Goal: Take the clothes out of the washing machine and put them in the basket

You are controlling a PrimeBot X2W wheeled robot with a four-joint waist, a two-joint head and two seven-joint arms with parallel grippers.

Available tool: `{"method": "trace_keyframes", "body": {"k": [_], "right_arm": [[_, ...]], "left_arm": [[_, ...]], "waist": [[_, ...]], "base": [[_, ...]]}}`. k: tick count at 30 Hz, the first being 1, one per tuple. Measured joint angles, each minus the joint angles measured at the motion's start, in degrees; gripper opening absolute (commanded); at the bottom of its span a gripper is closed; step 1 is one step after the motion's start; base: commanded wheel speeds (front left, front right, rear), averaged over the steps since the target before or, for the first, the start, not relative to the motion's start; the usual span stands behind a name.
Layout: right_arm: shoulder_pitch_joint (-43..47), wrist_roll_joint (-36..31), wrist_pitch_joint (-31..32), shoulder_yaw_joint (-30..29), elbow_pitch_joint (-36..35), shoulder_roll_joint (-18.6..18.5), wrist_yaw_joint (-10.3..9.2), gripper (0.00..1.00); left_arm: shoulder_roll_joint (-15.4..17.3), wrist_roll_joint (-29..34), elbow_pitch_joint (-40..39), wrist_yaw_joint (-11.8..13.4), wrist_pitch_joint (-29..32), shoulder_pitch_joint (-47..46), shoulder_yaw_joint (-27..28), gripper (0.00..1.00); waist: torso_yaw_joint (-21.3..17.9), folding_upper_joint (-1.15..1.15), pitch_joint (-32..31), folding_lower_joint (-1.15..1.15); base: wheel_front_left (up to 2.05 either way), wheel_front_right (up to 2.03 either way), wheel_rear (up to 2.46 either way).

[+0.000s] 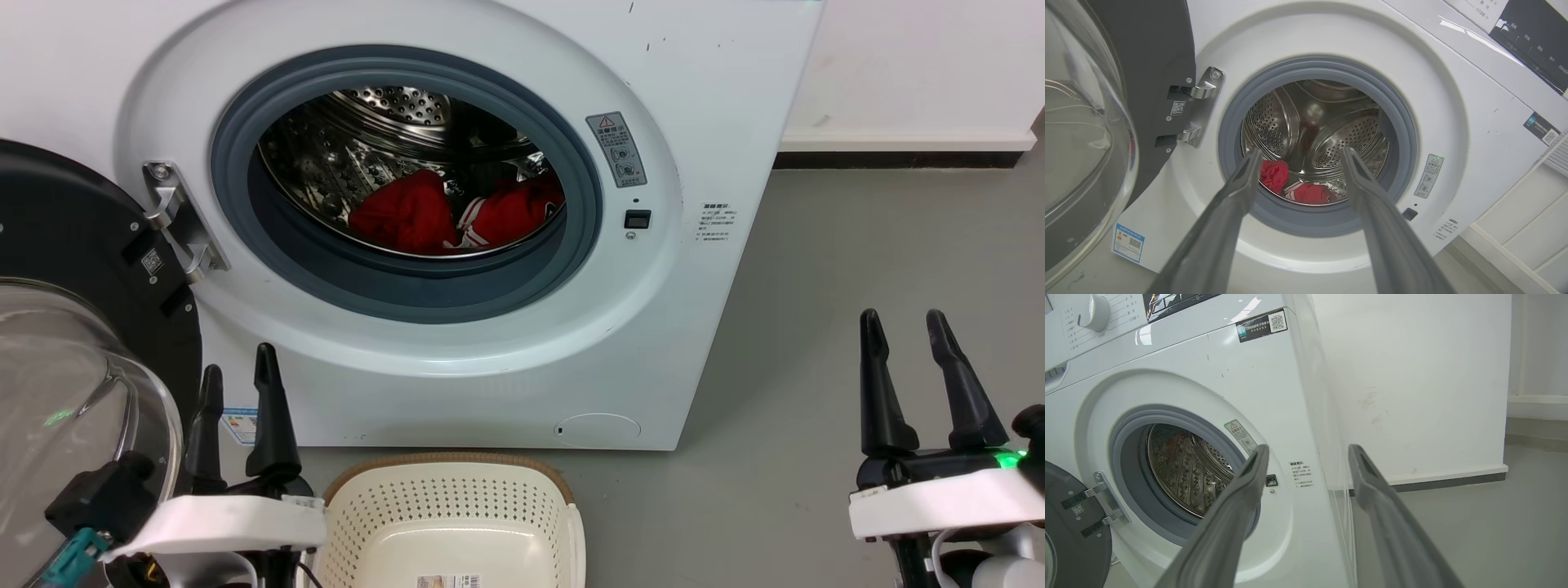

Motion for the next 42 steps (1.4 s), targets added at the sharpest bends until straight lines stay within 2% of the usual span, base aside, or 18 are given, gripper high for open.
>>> {"method": "trace_keyframes", "body": {"k": [8,14,23,30,38,40,42], "right_arm": [[0.6,-6.2,-1.0,0.4,-1.2,-0.1,0.01,1.0],[1.1,-10.8,-2.1,1.2,-1.1,-0.1,0.01,1.0],[2.6,-14.6,-3.4,1.5,1.0,-0.1,0.01,1.0],[3.2,-17.4,-4.2,2.0,3.5,-0.1,0.01,1.0],[3.3,-21.5,-5.1,2.5,4.6,-0.2,0.01,1.0],[3.4,-21.7,-5.4,2.5,4.9,-0.2,0.01,1.0],[3.5,-18.8,-5.5,1.9,5.7,-0.1,0.02,1.0]], "left_arm": [[0.0,6.4,-1.5,0.9,-1.1,0.8,-1.8,1.0],[0.7,12.0,-1.5,2.9,-2.1,1.2,-4.3,1.0],[2.6,16.7,0.8,5.7,-3.2,2.1,-8.7,1.0],[2.9,18.9,4.7,6.3,-4.1,3.2,-9.7,1.0],[3.5,23.3,5.6,6.3,-5.1,3.2,-11.0,1.0],[3.9,24.6,5.7,6.3,-5.3,3.2,-11.5,1.0],[4.0,25.7,5.7,6.4,-5.5,3.3,-12.0,1.0]], "waist": [[-0.1,0.0,0.1,0.0],[-0.2,0.0,0.2,0.0],[-0.2,0.0,0.3,0.0],[-0.2,0.0,0.3,0.0],[-0.1,0.0,0.4,0.0],[-0.2,0.0,0.4,0.0],[-0.2,0.0,0.3,0.0]], "base": [[0.0,0.0,0.0],[0.0,0.0,0.0],[0.0,0.0,0.0],[0.0,0.0,0.0],[0.0,0.0,0.0],[0.0,0.0,0.0],[0.0,0.0,0.0]]}}
